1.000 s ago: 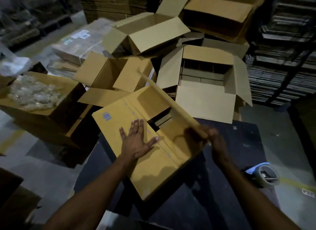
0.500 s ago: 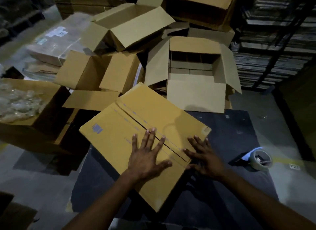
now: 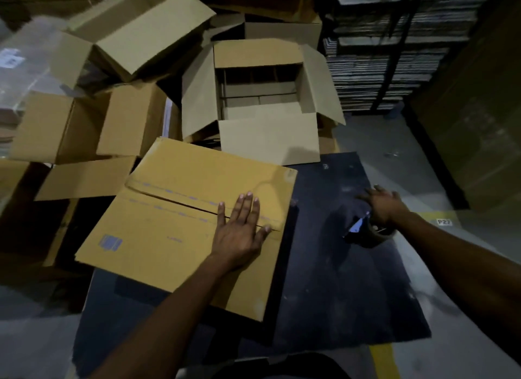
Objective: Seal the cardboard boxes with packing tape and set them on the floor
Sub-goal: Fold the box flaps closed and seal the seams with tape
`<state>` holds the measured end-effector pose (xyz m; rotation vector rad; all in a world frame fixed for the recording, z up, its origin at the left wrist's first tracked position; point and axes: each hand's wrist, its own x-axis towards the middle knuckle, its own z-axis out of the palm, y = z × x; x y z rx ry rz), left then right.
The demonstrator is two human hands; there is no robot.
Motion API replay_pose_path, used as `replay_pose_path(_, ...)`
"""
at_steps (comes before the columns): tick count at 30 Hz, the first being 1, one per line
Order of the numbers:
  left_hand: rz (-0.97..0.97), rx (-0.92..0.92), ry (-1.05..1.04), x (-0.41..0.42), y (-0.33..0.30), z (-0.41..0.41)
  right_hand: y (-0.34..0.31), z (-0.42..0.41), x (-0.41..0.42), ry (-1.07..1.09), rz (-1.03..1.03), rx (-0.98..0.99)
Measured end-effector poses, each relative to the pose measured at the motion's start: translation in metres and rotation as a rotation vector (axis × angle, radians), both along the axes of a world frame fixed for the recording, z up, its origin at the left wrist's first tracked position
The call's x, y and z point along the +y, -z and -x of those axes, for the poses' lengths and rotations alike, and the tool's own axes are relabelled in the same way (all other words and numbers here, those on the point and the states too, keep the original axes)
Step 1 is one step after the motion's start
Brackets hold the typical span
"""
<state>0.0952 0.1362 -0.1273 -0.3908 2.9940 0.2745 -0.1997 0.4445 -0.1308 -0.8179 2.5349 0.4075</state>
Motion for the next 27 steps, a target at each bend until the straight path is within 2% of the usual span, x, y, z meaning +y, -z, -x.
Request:
replay_pose_path(2,-0.003,0.008,-0.069,0.005,0.001,0.008,0.008,0.024,0.01,0.028,-0.065,-0.078)
replay_pose_path(5,-0.014,0.019,-0.149,0.024,0.002,0.023,0.028,0.044,0.034,0.092,-0.049,-0.19)
replay_pose_path(8,-0.037,0.002,-0.249,0.046,0.001,0.047,0.059,0.054,0.053,0.017,0.007,-0.168)
replay_pose_path(13,-0.057,-0.013,-0.334,0.068,0.001,0.08,0.026,0.025,0.038,-0.001,0.089,-0.14)
replay_pose_path(17,-0.094,-0.048,-0.291,0.066,-0.004,0.078,0.01,0.021,0.039,-0.011,0.11,-0.109)
replay_pose_path(21,-0.006,-0.088,-0.21,0.044,-0.014,0.055,-0.034,0.019,0.015,0.058,0.435,-0.039)
replay_pose_path(24,-0.008,-0.11,-0.262,-0.005,-0.018,0.015,-0.081,0.008,-0.027,0.107,0.682,-0.189)
replay_pose_path(27,-0.031,-0.118,-0.403,-0.075,-0.023,-0.045,-0.122,-0.024,-0.078,0.198,0.978,-0.462)
